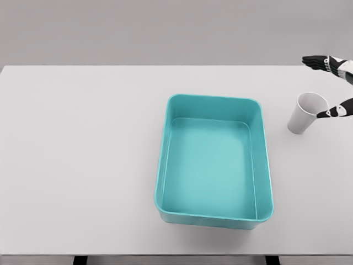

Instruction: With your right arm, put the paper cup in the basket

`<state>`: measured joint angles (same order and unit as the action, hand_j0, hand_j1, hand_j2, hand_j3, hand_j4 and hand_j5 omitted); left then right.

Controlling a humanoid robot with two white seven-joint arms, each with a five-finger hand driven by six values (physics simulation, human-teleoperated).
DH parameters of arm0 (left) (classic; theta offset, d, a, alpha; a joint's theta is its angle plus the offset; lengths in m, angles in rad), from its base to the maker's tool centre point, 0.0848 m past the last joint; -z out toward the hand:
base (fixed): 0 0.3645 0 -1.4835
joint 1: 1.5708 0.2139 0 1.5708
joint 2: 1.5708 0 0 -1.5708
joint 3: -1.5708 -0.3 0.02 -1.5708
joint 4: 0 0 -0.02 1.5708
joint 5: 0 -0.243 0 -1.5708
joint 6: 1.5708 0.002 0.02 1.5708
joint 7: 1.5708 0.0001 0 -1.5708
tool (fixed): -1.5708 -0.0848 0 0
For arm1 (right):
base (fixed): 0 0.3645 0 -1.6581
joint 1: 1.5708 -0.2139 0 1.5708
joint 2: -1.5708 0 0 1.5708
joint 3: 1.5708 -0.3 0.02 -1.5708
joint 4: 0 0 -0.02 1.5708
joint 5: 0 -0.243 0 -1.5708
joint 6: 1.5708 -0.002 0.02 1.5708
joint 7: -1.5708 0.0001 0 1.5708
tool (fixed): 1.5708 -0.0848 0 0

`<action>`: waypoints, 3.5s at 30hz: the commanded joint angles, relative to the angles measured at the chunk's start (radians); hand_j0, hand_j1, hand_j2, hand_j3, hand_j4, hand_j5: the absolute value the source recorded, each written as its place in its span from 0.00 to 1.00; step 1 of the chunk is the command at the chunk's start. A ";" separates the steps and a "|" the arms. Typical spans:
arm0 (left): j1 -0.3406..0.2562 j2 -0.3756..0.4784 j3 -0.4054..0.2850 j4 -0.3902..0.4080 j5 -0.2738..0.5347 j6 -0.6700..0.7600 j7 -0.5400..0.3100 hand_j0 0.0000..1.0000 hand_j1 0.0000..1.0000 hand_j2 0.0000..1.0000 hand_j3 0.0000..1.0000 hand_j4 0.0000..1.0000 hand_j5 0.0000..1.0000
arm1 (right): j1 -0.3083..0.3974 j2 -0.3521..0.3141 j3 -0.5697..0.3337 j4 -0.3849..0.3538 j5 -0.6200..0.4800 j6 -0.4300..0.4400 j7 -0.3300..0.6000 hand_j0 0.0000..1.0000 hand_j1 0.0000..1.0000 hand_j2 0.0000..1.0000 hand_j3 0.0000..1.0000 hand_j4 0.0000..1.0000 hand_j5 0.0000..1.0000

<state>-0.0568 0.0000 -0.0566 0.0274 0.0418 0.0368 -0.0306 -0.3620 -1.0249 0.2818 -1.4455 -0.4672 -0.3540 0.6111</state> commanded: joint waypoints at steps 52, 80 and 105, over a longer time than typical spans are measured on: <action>0.000 0.000 0.000 0.000 0.000 0.000 0.000 1.00 1.00 1.00 1.00 1.00 1.00 | -0.054 0.221 0.057 0.493 -0.093 -0.071 0.000 1.00 1.00 1.00 1.00 1.00 1.00; 0.000 0.000 0.000 0.000 0.000 0.000 0.000 1.00 1.00 1.00 1.00 1.00 1.00 | -0.072 0.272 0.056 0.510 -0.070 -0.066 0.000 1.00 1.00 1.00 1.00 1.00 1.00; -0.002 0.000 0.000 0.000 0.000 0.000 0.000 1.00 1.00 1.00 1.00 1.00 1.00 | -0.075 0.281 0.056 0.493 -0.037 -0.068 0.000 0.82 0.82 0.82 0.82 0.82 0.82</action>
<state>-0.0583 0.0000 -0.0566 0.0275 0.0416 0.0368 -0.0305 -0.4372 -0.7424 0.3364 -0.9511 -0.5039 -0.4213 0.6104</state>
